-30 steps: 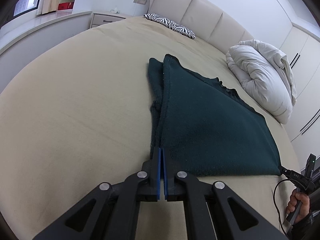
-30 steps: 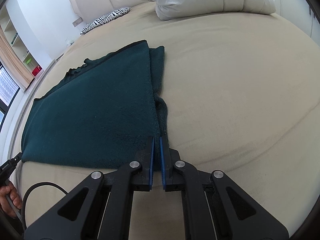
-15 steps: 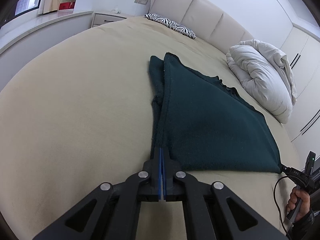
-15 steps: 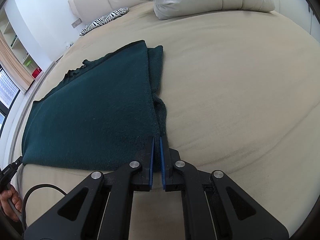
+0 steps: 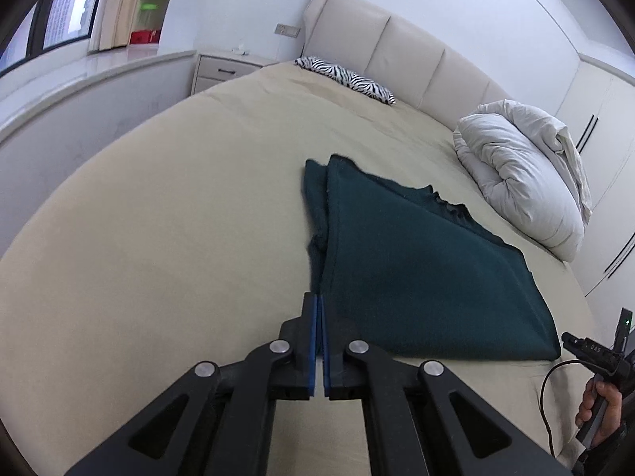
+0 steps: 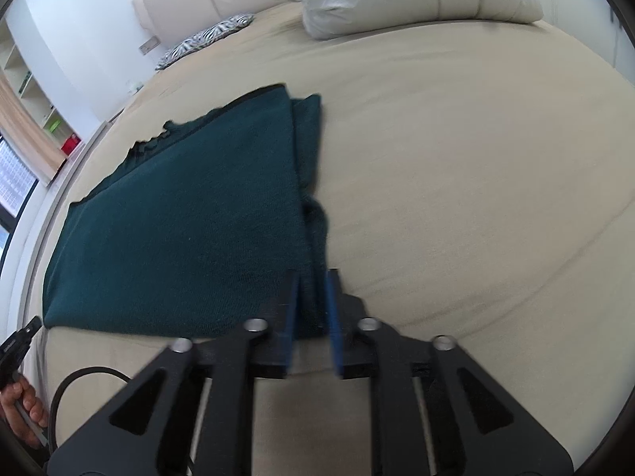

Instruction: Fold small clothes

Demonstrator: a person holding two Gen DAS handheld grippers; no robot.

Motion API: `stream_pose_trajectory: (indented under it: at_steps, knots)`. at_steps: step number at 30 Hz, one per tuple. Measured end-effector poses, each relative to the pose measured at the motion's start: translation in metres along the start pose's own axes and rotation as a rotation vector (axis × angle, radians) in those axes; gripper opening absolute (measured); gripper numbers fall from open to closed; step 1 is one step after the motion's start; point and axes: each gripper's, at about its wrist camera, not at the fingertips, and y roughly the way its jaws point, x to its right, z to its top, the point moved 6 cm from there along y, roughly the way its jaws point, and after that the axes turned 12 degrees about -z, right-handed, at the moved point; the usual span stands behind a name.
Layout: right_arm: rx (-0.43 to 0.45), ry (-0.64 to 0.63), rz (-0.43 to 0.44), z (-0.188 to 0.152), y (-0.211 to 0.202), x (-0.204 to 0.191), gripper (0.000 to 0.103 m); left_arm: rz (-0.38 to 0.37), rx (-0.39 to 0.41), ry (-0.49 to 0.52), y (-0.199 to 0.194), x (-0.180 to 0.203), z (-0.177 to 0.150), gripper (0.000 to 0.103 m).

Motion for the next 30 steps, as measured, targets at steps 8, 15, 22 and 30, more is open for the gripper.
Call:
stream_pose_trajectory:
  at_steps: [8,15,22,30]
  knots:
    - [0.019,-0.028,0.287,0.034,-0.013,-0.092,0.034,-0.008,-0.055,0.213,0.089,0.065,0.05,0.014]
    - [-0.134,-0.1,0.505,0.033,0.05,-0.209,0.034,0.184,-0.141,0.271,0.162,0.049,0.062,0.03]
    - [-0.128,0.043,0.559,0.062,0.096,-0.182,0.028,0.121,-0.13,0.191,0.159,0.013,0.055,0.037]
    - [-0.036,0.346,0.528,0.074,0.108,-0.061,0.008,0.047,-0.105,0.122,0.151,0.003,0.055,0.037]
